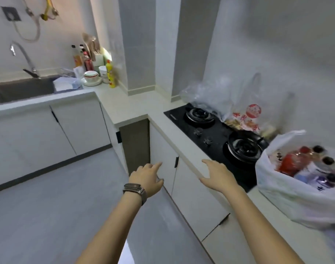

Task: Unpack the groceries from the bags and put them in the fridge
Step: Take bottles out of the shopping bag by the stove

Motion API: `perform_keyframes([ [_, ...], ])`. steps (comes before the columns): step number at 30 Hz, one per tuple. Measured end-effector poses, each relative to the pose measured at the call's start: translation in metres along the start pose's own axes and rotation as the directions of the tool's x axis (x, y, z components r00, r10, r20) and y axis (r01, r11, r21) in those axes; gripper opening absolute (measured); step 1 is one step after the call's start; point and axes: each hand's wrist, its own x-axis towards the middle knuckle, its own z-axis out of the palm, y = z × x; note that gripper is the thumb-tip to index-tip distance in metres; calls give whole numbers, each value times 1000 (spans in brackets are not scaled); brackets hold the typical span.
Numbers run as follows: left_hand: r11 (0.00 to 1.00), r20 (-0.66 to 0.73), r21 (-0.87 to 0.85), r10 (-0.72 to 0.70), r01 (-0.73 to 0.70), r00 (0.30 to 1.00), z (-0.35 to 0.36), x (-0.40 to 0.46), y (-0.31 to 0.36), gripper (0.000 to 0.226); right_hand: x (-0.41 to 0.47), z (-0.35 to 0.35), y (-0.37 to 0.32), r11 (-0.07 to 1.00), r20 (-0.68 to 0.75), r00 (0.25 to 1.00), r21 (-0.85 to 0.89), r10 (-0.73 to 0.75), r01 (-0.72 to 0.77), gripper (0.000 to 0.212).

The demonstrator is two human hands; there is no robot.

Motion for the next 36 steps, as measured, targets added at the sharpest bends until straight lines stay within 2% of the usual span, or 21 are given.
perform_keyframes([
  [4,983,56,48,176,-179,983,5,56,53,60,-3,-14,69,977,-62,976,76,206,-202,67],
  [8,946,58,47,317,-320,946,14,103,101,54,-6,-22,119,917,-126,919,194,374,-347,59],
  [14,850,136,83,508,-520,851,20,169,155,55,7,-38,153,816,-163,814,287,558,-502,53],
  [20,748,237,30,639,-663,731,37,212,201,59,-1,-34,173,680,-167,684,415,710,-604,53],
  [24,763,287,-128,640,-634,712,51,229,231,58,-17,-26,193,576,-36,651,504,759,-644,57],
  [26,750,308,-206,659,-628,686,55,237,248,57,-23,-28,208,523,-17,618,552,786,-650,58],
  [28,722,326,-270,691,-637,645,60,242,269,56,-26,-31,226,466,-64,557,631,828,-620,55],
  [32,687,349,-409,726,-600,593,69,244,311,54,-19,-56,264,339,-147,400,818,905,-466,41],
  [34,672,354,-458,738,-581,574,76,245,330,50,-13,-61,294,340,-195,346,837,918,-429,53],
  [36,655,353,-507,751,-560,558,82,244,345,44,-10,-62,319,325,-190,300,800,935,-504,73],
])
